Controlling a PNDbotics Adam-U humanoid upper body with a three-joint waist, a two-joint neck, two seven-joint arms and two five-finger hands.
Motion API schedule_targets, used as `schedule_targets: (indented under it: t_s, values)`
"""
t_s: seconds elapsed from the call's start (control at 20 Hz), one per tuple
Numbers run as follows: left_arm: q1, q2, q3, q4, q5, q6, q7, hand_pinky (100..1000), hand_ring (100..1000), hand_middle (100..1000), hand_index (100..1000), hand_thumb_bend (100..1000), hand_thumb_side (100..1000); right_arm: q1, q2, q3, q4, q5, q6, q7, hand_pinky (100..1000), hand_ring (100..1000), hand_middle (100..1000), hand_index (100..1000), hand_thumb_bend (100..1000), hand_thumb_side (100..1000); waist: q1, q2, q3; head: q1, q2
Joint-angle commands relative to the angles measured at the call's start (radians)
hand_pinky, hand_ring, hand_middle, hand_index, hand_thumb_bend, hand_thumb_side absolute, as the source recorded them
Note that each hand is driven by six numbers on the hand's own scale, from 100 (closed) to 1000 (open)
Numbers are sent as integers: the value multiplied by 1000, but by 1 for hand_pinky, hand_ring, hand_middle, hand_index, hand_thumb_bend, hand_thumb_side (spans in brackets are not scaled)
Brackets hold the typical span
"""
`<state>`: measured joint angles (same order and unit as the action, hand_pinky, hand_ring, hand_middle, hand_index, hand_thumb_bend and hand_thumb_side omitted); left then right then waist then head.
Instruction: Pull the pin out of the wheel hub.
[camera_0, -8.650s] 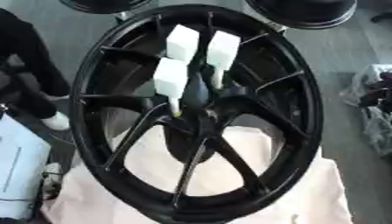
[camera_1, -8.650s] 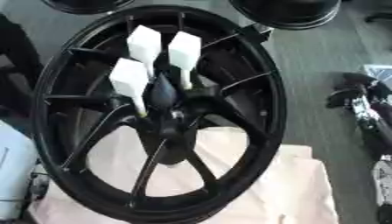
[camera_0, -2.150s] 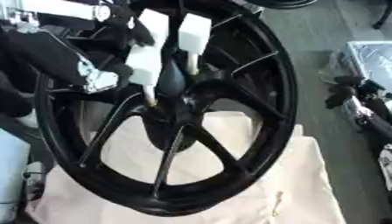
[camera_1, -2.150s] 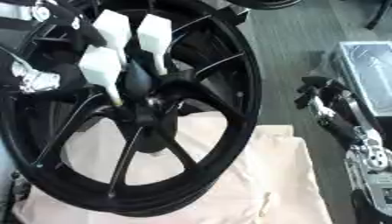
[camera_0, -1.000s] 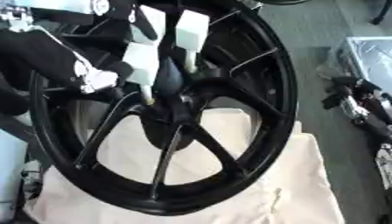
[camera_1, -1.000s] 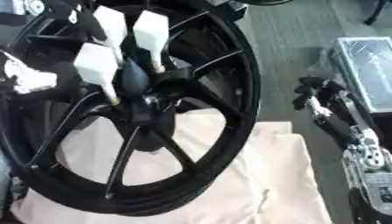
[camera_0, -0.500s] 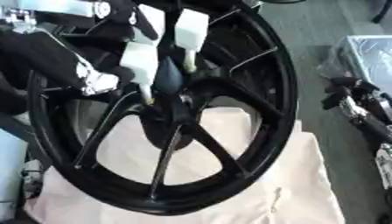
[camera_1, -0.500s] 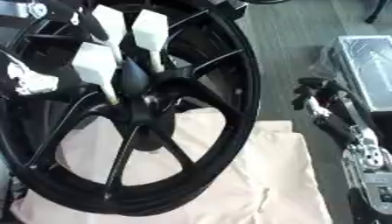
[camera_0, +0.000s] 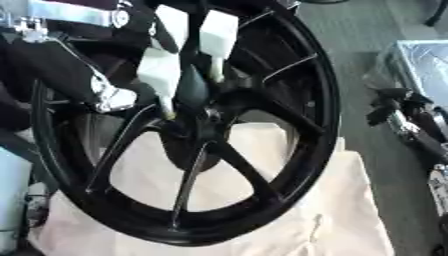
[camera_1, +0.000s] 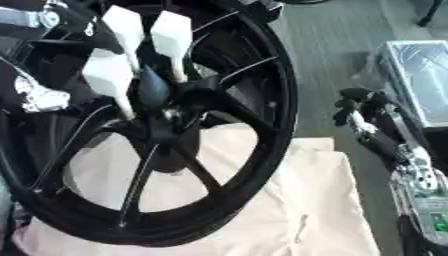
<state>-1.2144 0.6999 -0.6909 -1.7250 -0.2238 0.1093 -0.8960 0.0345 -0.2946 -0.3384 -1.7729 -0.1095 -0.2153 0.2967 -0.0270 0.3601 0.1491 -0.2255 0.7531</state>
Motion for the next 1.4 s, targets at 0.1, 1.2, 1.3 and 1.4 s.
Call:
schedule_targets:
  t_s: [0.1, 1.2, 1.3, 1.4]
  values:
    - [-19, -1, 4, 13, -17, -5, -5, 928, 835, 852, 928, 189, 510, -4, -10, -6, -8, 4, 0, 2, 554, 563, 601, 755, 100, 461, 1, -14, -3, 1, -12]
    - [-8, -19, 3, 60, -51, -33, 34, 824, 727, 719, 895, 193, 472, -6, 2, -7, -4, 22, -1, 6, 555, 565, 602, 751, 100, 461, -6, -1, -1, 6, -12]
    - [-9, -23, 1, 65, -54, -33, 34, 817, 707, 695, 871, 180, 488, -6, 4, -7, -4, 24, 0, 5, 556, 565, 602, 751, 100, 463, -7, 0, -1, 6, -12]
    - [-10, -28, 0, 70, -55, -32, 35, 812, 695, 681, 856, 172, 498, -6, 5, -7, -3, 26, 0, 5, 555, 565, 602, 751, 100, 463, -7, 0, -2, 7, -12]
